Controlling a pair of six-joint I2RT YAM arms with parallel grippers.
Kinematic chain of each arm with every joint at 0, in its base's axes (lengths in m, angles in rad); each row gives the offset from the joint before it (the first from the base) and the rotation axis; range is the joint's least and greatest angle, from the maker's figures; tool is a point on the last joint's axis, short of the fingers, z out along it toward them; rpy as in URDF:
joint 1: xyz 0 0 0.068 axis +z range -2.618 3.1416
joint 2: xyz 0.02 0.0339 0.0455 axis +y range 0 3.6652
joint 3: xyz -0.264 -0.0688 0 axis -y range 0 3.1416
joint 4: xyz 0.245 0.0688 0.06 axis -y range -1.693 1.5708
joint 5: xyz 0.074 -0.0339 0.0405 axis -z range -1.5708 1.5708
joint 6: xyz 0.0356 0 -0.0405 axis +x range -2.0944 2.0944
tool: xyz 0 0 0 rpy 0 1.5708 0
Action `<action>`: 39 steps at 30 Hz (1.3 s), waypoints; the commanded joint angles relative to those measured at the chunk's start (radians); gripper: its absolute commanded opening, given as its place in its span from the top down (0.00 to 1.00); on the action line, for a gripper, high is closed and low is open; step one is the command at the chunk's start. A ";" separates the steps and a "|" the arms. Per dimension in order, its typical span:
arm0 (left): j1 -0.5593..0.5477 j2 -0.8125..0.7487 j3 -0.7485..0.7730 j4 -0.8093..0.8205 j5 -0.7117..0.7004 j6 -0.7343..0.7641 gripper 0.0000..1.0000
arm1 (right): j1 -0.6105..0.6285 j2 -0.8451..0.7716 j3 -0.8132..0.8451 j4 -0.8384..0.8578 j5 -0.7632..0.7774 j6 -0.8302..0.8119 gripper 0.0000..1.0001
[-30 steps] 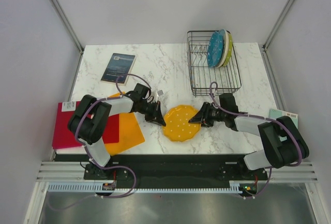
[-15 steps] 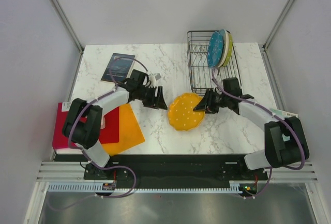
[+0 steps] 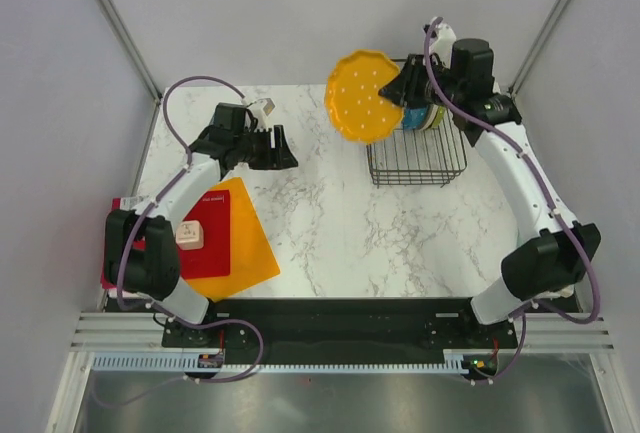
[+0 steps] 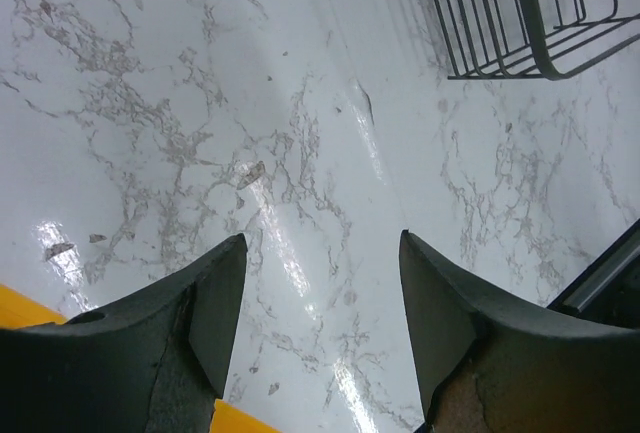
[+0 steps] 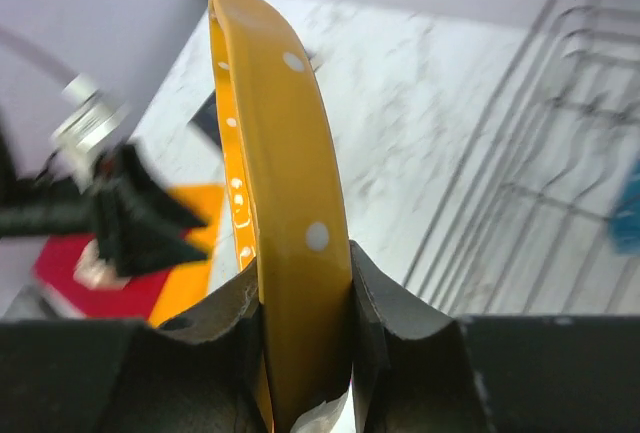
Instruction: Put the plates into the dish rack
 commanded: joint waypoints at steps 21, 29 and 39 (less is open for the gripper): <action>0.005 -0.195 -0.161 0.077 0.067 -0.012 0.31 | 0.070 0.494 0.527 0.214 1.095 -0.439 1.00; 0.008 -0.201 -0.191 0.088 0.066 -0.009 0.31 | 0.075 0.592 0.552 0.216 1.088 -0.442 1.00; 0.009 -0.202 -0.210 0.088 0.054 -0.003 0.31 | 0.081 0.720 0.576 0.217 1.065 -0.437 1.00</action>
